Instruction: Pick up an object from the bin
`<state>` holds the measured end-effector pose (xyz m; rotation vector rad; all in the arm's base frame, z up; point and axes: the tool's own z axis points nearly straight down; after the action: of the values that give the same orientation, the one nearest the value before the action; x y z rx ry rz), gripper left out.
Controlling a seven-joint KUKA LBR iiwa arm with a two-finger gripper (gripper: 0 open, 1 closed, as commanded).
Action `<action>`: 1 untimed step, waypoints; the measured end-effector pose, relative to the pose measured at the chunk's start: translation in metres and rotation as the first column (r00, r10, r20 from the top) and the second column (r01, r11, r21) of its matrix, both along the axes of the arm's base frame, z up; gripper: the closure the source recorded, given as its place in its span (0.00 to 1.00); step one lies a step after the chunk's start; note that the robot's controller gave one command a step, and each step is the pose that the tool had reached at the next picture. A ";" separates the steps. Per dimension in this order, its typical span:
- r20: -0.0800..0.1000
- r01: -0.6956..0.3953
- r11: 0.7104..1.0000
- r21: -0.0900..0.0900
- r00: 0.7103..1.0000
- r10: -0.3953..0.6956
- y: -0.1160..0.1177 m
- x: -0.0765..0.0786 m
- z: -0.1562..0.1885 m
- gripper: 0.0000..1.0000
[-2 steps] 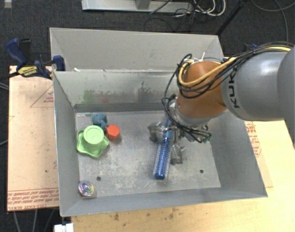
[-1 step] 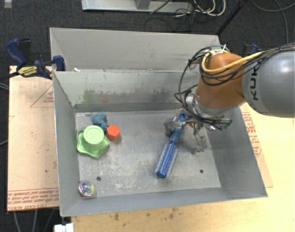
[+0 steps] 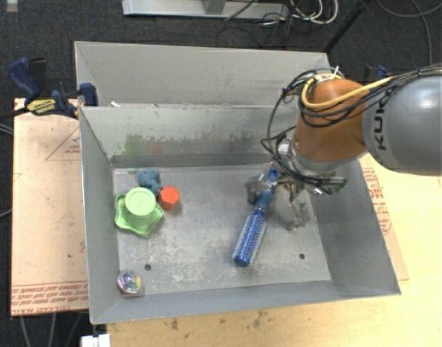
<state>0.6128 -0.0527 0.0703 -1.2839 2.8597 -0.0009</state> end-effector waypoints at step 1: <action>0.002 0.004 1.000 0.003 1.000 -0.004 0.001 0.001 0.000 0.00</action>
Offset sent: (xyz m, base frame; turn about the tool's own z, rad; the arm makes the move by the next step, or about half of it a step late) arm 0.0000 0.0000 0.0000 0.0000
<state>0.6134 -0.0517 0.0704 -1.2774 2.8595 0.0027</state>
